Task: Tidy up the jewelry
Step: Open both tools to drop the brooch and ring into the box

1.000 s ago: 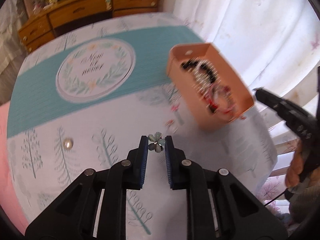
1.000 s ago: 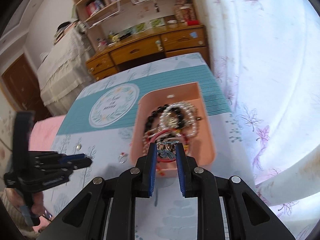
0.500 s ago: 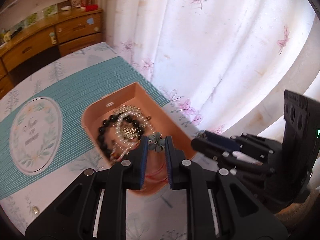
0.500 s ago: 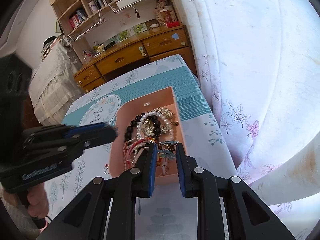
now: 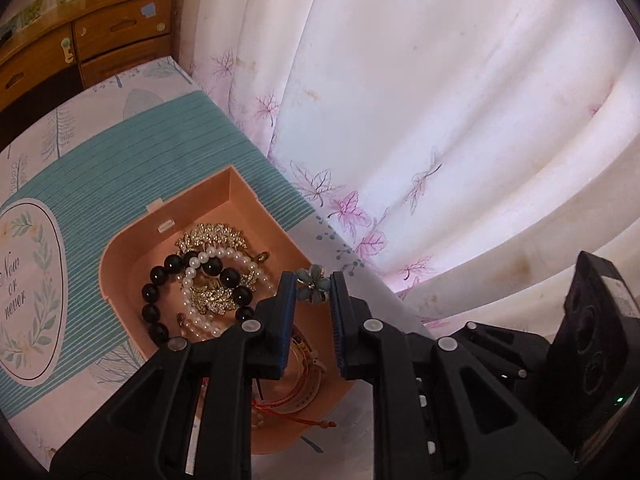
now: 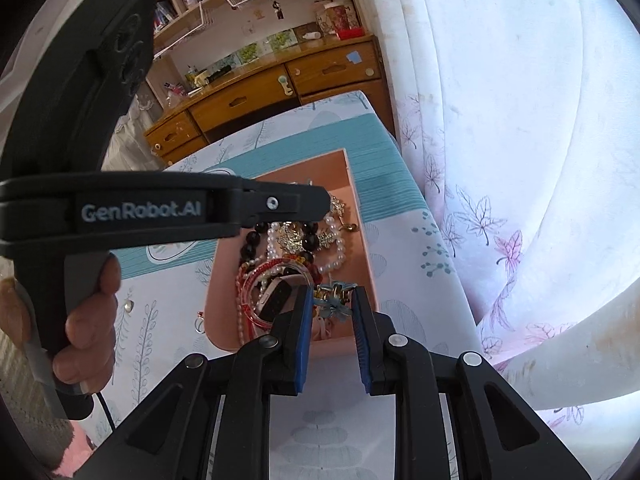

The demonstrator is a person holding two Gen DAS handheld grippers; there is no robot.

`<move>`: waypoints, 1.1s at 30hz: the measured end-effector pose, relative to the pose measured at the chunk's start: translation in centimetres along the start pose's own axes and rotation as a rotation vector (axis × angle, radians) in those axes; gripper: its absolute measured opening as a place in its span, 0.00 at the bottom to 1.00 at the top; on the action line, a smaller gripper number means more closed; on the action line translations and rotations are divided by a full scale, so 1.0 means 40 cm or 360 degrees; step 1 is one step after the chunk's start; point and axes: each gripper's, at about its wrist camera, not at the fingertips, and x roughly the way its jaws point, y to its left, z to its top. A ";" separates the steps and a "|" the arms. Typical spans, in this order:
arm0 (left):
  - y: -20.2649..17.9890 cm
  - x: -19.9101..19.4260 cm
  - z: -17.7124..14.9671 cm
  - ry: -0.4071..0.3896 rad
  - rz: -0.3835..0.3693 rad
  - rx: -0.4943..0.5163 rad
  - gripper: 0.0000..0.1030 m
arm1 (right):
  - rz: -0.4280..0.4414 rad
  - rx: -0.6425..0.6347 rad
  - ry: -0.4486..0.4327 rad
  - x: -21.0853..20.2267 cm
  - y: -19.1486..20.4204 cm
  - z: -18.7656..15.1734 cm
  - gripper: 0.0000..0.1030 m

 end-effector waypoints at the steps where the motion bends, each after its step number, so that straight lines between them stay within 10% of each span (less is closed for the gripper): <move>1: 0.002 0.010 0.000 0.0021 0.0001 -0.0007 0.15 | 0.0001 0.0010 -0.0003 0.001 -0.004 -0.001 0.23; 6: 0.004 0.025 -0.022 0.0083 -0.0016 -0.0033 0.18 | -0.0003 0.0022 -0.0045 -0.004 -0.012 -0.006 0.29; 11: 0.001 0.005 -0.031 0.0059 -0.0062 -0.0060 0.58 | 0.0002 0.0019 -0.0053 -0.008 -0.013 -0.007 0.30; 33: 0.177 -0.328 -0.267 -0.0412 0.0363 -0.0407 0.58 | 0.0138 -0.0201 -0.0064 -0.056 0.141 -0.018 0.30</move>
